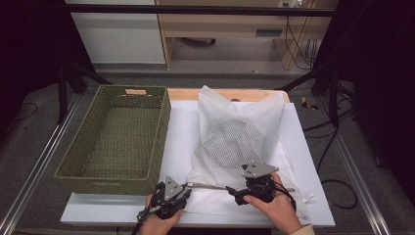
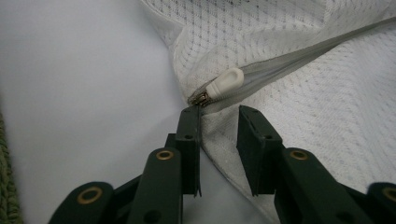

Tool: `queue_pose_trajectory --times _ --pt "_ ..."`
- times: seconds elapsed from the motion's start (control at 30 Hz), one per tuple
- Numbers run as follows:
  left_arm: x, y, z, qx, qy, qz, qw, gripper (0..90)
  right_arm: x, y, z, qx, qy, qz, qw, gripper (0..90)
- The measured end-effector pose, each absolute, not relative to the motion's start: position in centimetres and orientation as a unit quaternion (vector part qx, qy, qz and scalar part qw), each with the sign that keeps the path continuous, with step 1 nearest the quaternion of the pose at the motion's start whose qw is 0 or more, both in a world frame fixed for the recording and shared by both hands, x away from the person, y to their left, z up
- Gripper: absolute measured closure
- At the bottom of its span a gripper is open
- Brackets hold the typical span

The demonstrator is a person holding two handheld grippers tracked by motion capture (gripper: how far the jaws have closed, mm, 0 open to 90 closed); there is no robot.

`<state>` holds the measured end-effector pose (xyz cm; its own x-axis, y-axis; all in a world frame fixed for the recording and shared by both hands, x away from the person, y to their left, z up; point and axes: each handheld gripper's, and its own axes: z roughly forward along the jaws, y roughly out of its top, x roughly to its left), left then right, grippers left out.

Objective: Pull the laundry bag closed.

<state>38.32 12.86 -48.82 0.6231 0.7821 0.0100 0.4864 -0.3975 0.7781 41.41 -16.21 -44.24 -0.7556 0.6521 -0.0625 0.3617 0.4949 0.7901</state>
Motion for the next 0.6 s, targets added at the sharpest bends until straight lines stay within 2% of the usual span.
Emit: queue_pose_trajectory --times 0.27,0.47,0.6 --pt "38.6 12.8 -48.97 0.812 0.385 0.192 0.393 73.0 41.37 -15.94 -44.25 0.297 0.847 0.403 0.178 10.6" --pt "38.87 12.95 -49.05 0.805 0.394 0.188 0.402 88.7 41.34 -15.9 -44.21 0.295 0.847 0.404 0.18 10.6" --pt "38.84 12.98 -48.98 0.803 0.4 0.183 0.402 89.5 41.31 -15.95 -44.13 0.296 0.847 0.404 0.179 10.6"
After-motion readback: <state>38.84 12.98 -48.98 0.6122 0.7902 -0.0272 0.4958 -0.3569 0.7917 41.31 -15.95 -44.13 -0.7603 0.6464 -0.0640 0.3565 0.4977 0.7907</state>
